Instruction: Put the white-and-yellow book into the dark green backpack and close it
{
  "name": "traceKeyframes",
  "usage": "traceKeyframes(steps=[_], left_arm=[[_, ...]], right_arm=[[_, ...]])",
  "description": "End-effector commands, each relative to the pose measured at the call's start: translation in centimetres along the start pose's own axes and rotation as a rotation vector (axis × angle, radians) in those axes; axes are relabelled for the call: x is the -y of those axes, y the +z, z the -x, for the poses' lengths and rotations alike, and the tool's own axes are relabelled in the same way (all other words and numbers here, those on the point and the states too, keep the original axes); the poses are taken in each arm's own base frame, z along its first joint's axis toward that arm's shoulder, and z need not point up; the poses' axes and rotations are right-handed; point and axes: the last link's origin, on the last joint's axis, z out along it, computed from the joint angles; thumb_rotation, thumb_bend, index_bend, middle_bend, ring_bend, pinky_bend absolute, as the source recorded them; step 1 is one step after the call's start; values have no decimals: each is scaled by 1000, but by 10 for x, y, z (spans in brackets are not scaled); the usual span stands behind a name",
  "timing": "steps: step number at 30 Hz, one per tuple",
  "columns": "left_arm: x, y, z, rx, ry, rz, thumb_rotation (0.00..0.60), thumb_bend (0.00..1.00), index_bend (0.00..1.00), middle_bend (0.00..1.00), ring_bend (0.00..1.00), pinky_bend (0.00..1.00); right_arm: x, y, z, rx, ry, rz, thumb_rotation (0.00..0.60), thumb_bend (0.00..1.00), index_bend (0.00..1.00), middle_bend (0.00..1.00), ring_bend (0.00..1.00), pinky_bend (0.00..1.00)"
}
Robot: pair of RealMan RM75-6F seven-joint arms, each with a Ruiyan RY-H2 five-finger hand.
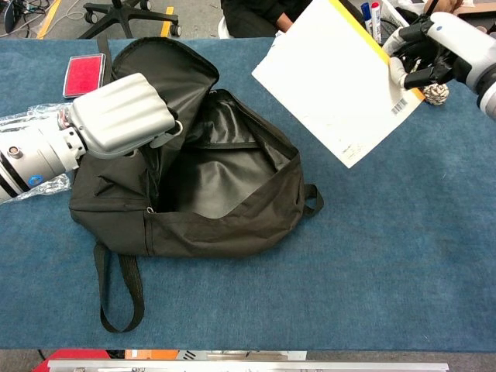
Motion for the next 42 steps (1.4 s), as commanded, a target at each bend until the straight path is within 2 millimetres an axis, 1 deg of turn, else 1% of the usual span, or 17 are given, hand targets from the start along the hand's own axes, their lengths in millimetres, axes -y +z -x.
traceKeyframes(steps=[1,3,5,9,13,18,23,25,29,32,34,36,42], left_arm=[[-1,-1,-3,-8,4,-5,600,401,684,612,583,800],[-2,-1,-4,-9,7,-8,600,401,683,612,583,800],[-2,-1,-4,-8,10,-11,600,401,683,612,583,800],[-2,0,-3,-3,12,-16,600,402,681,612,583,800],[-1,0,-4,-3,12,-22,600,401,680,611,582,800],[0,-2,-6,-6,18,-27,600,401,678,609,580,800],[-1,-4,-7,-3,21,-27,600,402,678,608,578,800],[-1,-4,-8,-3,19,-29,600,402,678,608,578,800],[0,-5,-8,-2,18,-31,600,401,678,608,577,800],[-1,-5,-8,-1,19,-31,600,401,678,608,577,800],[-1,-6,-8,-1,20,-31,600,401,678,607,576,800],[-2,-7,-10,-4,19,-29,600,401,677,606,574,800],[-5,-7,-15,-15,22,-25,600,402,671,603,572,800]], right_arm=[[21,3,8,112,185,51,600,557,815,644,601,669],[27,3,13,163,282,95,600,554,817,646,604,673],[31,4,16,202,340,123,600,553,821,648,607,679],[42,4,25,266,394,137,600,551,822,649,608,682],[55,4,35,333,526,146,600,549,822,649,608,682],[64,6,50,389,586,163,600,548,824,649,608,682],[60,10,64,398,563,212,600,547,824,649,608,682],[56,11,65,391,554,236,600,547,824,649,608,682],[41,12,66,368,511,307,600,547,824,649,608,682],[35,15,67,361,490,336,600,545,824,649,608,682],[31,19,70,353,444,351,600,543,824,649,608,682],[32,25,74,346,419,354,600,543,824,649,608,682],[42,35,85,340,379,360,600,543,824,649,608,683]])
